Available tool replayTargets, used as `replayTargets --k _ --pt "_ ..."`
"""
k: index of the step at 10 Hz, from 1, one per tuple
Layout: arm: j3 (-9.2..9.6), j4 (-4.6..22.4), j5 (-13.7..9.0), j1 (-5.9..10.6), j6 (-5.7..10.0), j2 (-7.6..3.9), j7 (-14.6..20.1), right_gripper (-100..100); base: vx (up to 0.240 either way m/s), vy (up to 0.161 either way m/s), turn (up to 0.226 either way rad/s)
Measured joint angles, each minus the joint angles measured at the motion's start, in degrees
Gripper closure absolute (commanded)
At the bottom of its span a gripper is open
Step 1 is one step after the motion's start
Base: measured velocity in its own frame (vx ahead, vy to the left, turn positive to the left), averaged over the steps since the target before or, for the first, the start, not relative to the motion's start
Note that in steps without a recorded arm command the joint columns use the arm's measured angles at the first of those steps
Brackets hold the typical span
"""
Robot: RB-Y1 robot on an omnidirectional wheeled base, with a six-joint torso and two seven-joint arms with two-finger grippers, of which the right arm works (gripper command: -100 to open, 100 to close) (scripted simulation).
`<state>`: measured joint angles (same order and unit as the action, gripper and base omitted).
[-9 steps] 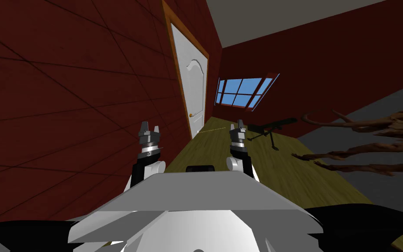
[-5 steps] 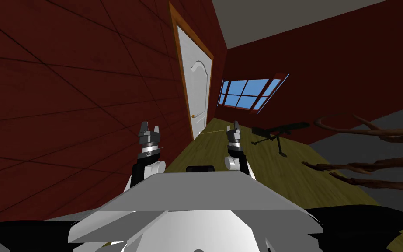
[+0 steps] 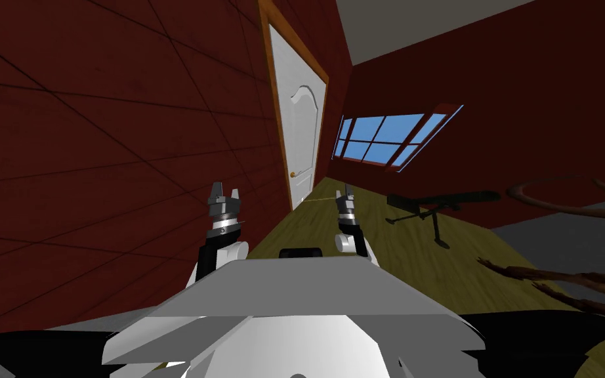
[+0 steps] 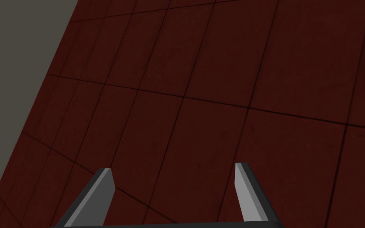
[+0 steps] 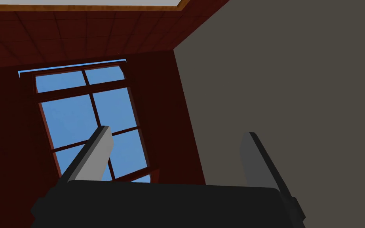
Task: Pull the door open
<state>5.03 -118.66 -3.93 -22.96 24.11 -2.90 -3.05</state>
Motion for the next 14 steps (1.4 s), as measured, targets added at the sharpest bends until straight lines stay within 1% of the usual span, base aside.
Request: replayTargets --k 1,3,5,6,8,9,11,13,14 --pt "0.11 1.5 0.0 0.96 0.07 -0.27 0.2 -100 0.071 -0.029 0.112" --pt "0.31 4.1 -0.3 1.64 1.02 -1.42 1.1 -100 0.095 -0.033 0.125" --pt "0.94 6.3 -0.3 2.46 1.63 -2.08 1.6 -100 0.076 -0.027 0.091" --pt "0.99 7.4 -0.3 3.13 1.83 -2.18 1.7 -100 0.045 -0.027 0.086" --pt "1.24 10.1 -0.4 4.26 2.57 -2.85 2.3 -100 0.072 -0.038 0.152" --pt "1.45 11.3 -0.5 4.63 2.93 -3.38 2.7 -100 0.101 -0.051 0.156" --pt "1.83 15.1 -0.6 6.40 4.00 -4.14 3.4 -100 0.088 -0.044 0.143" --pt "2.07 18.9 -0.8 8.17 4.90 -5.17 4.2 -100 0.088 -0.052 0.143" --pt "2.38 20.0 -0.9 8.57 5.06 -5.56 4.6 -100 0.088 -0.058 0.168"
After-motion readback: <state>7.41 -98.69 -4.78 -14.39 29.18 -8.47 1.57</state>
